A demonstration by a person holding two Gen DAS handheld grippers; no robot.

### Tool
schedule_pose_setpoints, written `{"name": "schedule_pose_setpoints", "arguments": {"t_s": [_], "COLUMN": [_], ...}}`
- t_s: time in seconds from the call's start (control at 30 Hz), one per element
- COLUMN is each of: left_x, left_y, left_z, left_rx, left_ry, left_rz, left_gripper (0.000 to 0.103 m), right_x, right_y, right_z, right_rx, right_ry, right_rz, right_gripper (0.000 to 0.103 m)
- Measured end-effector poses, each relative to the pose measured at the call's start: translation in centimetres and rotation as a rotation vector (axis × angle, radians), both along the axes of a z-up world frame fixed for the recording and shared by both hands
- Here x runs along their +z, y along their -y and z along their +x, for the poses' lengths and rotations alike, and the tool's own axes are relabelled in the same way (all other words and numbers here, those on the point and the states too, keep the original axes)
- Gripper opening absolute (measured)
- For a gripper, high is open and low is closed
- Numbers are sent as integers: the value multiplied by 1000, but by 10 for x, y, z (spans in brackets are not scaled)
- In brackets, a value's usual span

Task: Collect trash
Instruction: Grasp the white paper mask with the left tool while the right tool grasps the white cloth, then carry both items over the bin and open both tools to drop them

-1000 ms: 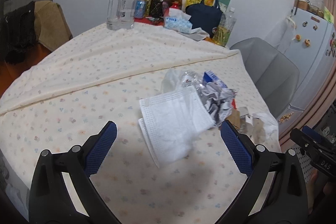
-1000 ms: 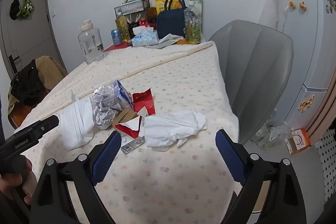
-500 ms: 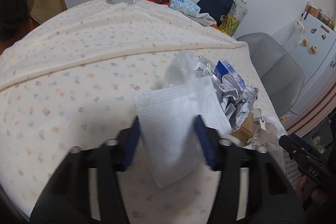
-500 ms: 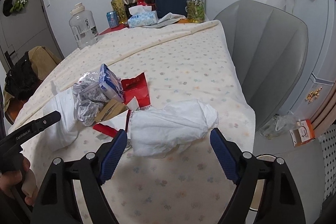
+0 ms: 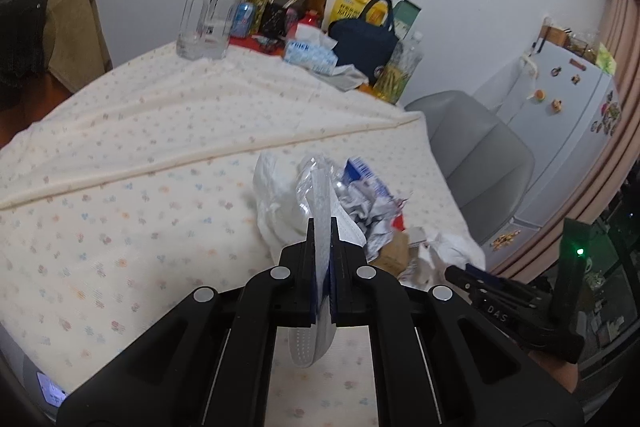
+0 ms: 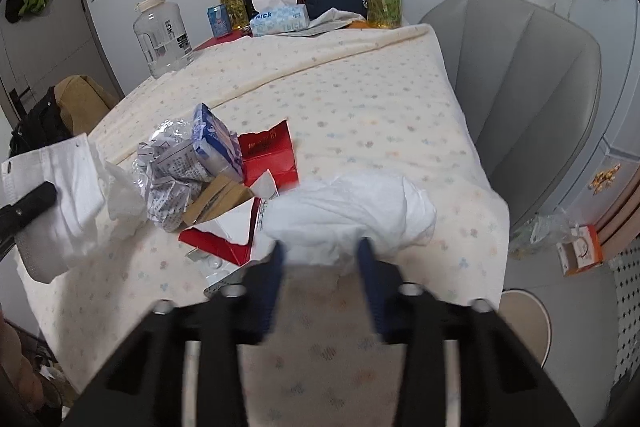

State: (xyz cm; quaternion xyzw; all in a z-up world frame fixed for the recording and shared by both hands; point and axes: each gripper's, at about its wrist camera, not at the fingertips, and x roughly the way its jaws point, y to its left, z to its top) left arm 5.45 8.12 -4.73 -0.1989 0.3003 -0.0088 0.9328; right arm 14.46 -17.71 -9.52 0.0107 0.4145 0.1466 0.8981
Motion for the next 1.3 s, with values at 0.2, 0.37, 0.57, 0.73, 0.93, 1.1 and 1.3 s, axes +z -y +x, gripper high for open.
{"name": "schedule_pose_setpoints", "arguments": {"t_s": [0.2,0.37,0.57,0.73,0.93,1.1,1.3], "left_x": [16,25,37,44,45,45,40], "left_y": [5,16,40,69,110,152,204], "left_z": [-9,-10,-4,8,28,45,66], "left_rx": [-8,-30,-68,-117,-180,-252,-339], "left_ry": [42,63,86,89,79,76,59], "left_rz": [9,28,52,70,77,83,92], "left_gripper": [5,5,5,5,5,5,5], "right_x": [23,45,66,75,72,64,50], "right_y": [10,25,47,70,107,144,190], "right_z": [-20,-35,-48,-57,-60,-63,-65], "right_rx": [12,2,-21,-60,-132,-215,-313], "right_ry": [63,119,164,187,186,179,160], "right_rz": [47,87,124,131,131,125,129], "right_gripper": [8,7,7,7,7,7,7]}}
